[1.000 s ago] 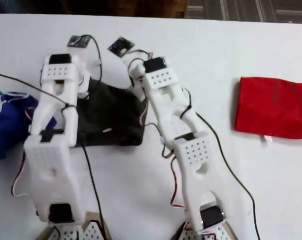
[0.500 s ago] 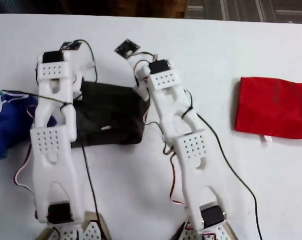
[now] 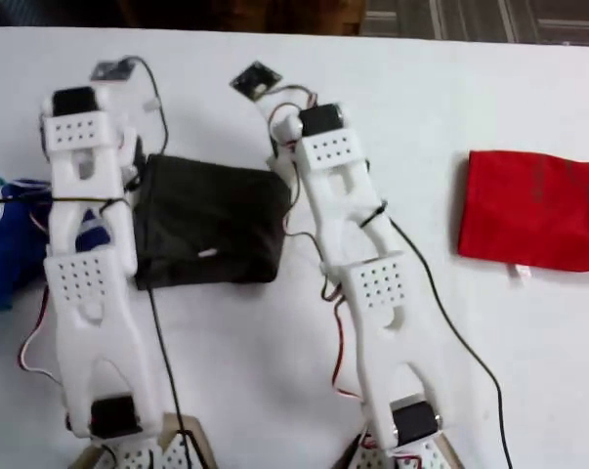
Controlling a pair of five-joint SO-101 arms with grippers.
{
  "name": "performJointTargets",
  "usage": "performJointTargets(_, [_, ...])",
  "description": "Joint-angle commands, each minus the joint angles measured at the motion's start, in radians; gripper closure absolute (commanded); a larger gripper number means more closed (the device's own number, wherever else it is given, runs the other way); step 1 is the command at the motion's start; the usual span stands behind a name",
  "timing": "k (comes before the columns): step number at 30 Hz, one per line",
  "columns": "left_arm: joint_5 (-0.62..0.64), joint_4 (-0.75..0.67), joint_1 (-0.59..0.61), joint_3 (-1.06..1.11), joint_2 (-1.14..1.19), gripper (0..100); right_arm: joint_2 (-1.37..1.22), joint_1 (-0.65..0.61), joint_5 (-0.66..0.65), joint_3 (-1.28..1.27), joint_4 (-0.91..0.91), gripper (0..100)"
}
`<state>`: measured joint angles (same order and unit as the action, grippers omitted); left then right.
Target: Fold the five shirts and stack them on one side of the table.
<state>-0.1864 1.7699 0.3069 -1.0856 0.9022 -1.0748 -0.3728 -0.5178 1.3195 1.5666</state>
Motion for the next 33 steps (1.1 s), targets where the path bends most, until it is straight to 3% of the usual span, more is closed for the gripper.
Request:
performJointTargets(1, [-0.086,0.02,0.011,0.099,-0.184,84,0.033,0.013,-0.006,0.143,0.088,98.1])
performJointTargets(7, [-0.259,0.018,0.005,0.552,-0.448,85,0.033,0.033,-0.005,0.238,0.205,98.1])
performJointTargets(10, [-0.414,-0.014,0.002,0.812,-0.617,85,0.036,0.067,0.0,0.238,0.205,98.1])
performJointTargets(14, [-0.663,-0.143,0.008,1.113,-0.836,85,0.038,0.11,0.0,0.238,0.208,98.1])
performJointTargets(19, [-0.692,-0.396,-0.018,1.414,-1.014,85,0.087,0.163,0.057,0.187,0.208,98.1])
performJointTargets(24, [-0.758,-0.574,-0.078,1.598,-1.063,85,0.302,0.185,0.077,-0.187,0.206,98.1])
performJointTargets(28, [-0.806,-0.695,-0.074,1.623,-1.063,85,0.489,0.206,0.072,-0.488,0.203,98.1])
performJointTargets(33, [-0.89,-0.773,-0.078,1.62,-1.062,85,0.628,0.291,0.072,-0.634,0.202,98.1])
